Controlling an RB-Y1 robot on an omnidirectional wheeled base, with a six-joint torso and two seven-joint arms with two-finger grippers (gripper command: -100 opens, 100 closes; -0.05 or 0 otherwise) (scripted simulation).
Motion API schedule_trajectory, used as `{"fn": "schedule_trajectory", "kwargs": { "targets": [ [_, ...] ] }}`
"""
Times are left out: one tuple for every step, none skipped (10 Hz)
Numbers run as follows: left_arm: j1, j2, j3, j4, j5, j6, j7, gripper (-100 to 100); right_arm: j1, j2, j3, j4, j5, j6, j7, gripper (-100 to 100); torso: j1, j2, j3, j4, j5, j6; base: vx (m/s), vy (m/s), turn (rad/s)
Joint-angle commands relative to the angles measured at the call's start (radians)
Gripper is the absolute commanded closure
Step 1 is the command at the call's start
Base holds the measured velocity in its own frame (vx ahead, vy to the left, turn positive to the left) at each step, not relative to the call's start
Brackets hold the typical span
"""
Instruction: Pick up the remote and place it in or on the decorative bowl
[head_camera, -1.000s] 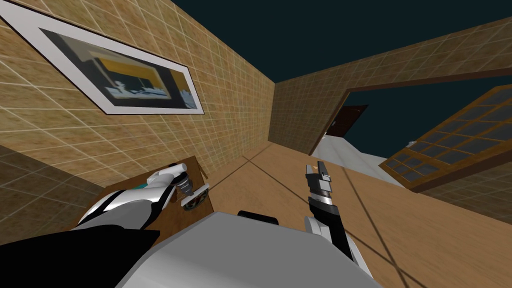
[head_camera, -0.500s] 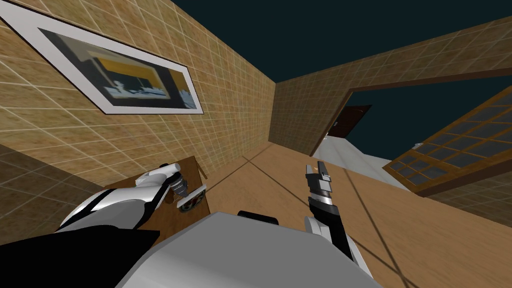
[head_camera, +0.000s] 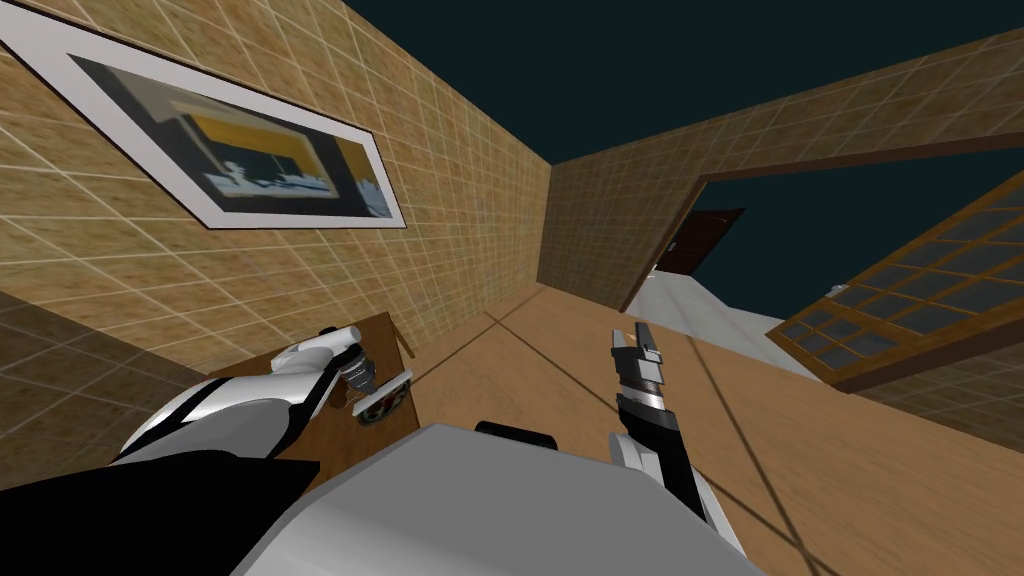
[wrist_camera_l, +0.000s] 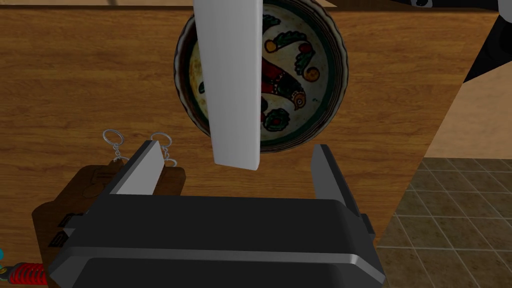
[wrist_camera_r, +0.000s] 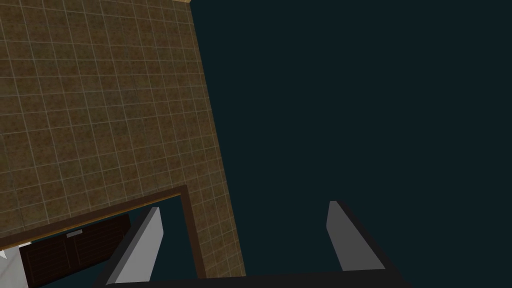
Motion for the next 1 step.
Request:
{"fn": "schedule_trajectory", "kwargs": {
  "targets": [
    [0.0,0.0,0.0,0.0,0.0,0.0,0.0,0,0.0,0.0,0.0,0.0,0.0,0.0,0.0,0,0.0,0.0,0.0,0.0,0.0,0.0,0.0,0.0,0.0]
  ]
}}
